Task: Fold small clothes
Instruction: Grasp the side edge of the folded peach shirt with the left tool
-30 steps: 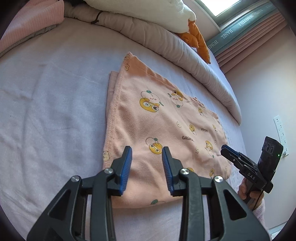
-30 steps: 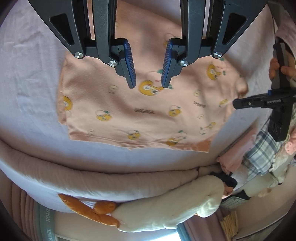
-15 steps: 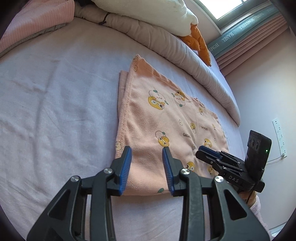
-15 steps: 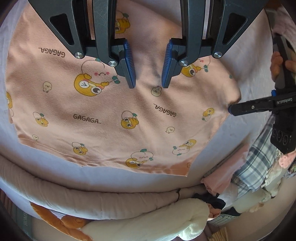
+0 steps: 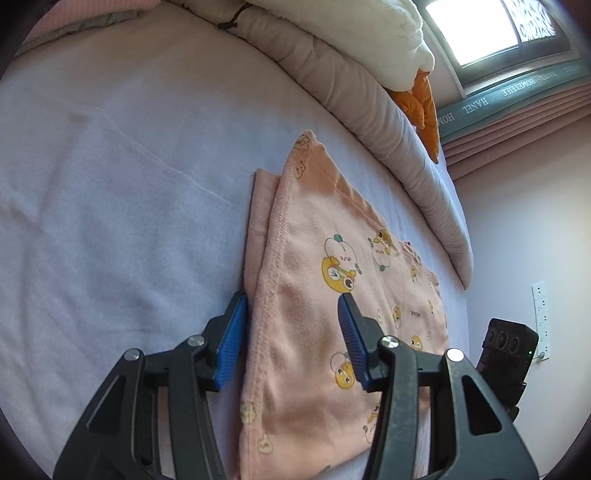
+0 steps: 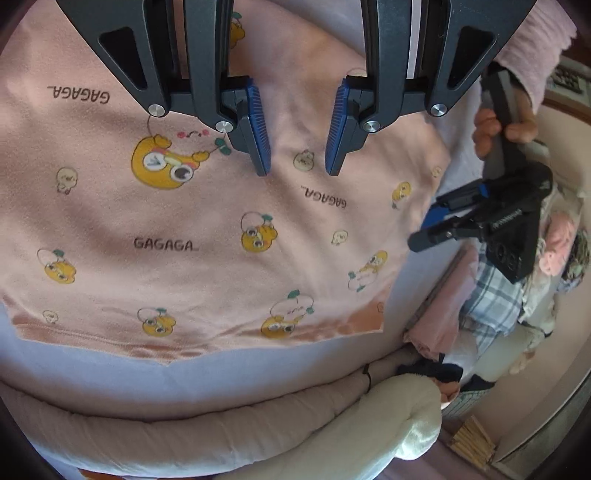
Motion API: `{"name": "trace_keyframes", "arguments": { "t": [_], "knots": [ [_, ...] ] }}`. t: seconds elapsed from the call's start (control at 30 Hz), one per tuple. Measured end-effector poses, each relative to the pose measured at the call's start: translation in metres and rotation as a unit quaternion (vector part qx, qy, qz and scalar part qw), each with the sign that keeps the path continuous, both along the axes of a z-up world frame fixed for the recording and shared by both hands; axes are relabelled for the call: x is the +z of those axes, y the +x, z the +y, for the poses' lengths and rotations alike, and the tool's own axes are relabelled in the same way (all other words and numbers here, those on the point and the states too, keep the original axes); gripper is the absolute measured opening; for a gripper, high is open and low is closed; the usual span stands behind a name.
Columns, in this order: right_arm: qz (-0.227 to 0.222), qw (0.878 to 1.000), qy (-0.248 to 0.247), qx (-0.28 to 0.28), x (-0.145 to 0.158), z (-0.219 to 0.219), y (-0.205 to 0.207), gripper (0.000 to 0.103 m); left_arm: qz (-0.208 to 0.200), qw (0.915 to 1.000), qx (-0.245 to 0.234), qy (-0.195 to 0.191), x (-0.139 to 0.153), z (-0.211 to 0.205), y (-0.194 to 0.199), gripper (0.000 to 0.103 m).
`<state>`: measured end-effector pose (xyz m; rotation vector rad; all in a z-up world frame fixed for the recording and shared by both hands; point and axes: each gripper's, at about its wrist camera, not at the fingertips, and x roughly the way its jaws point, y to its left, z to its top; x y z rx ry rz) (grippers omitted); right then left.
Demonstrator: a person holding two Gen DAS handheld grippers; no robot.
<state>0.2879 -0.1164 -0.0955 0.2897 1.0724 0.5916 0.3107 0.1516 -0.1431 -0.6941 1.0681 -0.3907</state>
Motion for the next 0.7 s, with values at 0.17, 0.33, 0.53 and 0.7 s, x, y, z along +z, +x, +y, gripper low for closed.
{"name": "trace_keyframes", "arguments": {
  "t": [0.17, 0.33, 0.53, 0.7],
  "knots": [
    [-0.024, 0.999, 0.020, -0.026, 0.014, 0.005, 0.020, 0.030, 0.003, 0.9987, 0.013, -0.049, -0.004, 0.002, 0.019, 0.049],
    [-0.012, 0.998, 0.036, -0.053, 0.005, 0.019, 0.046, 0.030, -0.004, 0.9998, 0.014, -0.014, 0.004, -0.009, 0.024, 0.046],
    [-0.005, 0.997, -0.015, -0.069, -0.013, 0.032, 0.054, 0.019, -0.010, 0.9971, -0.013, 0.074, 0.011, -0.028, 0.023, 0.019],
    [-0.019, 0.999, -0.021, -0.043, 0.001, 0.032, 0.024, 0.019, -0.017, 0.9942, -0.021, 0.104, 0.018, -0.034, 0.023, 0.014]
  ]
}}
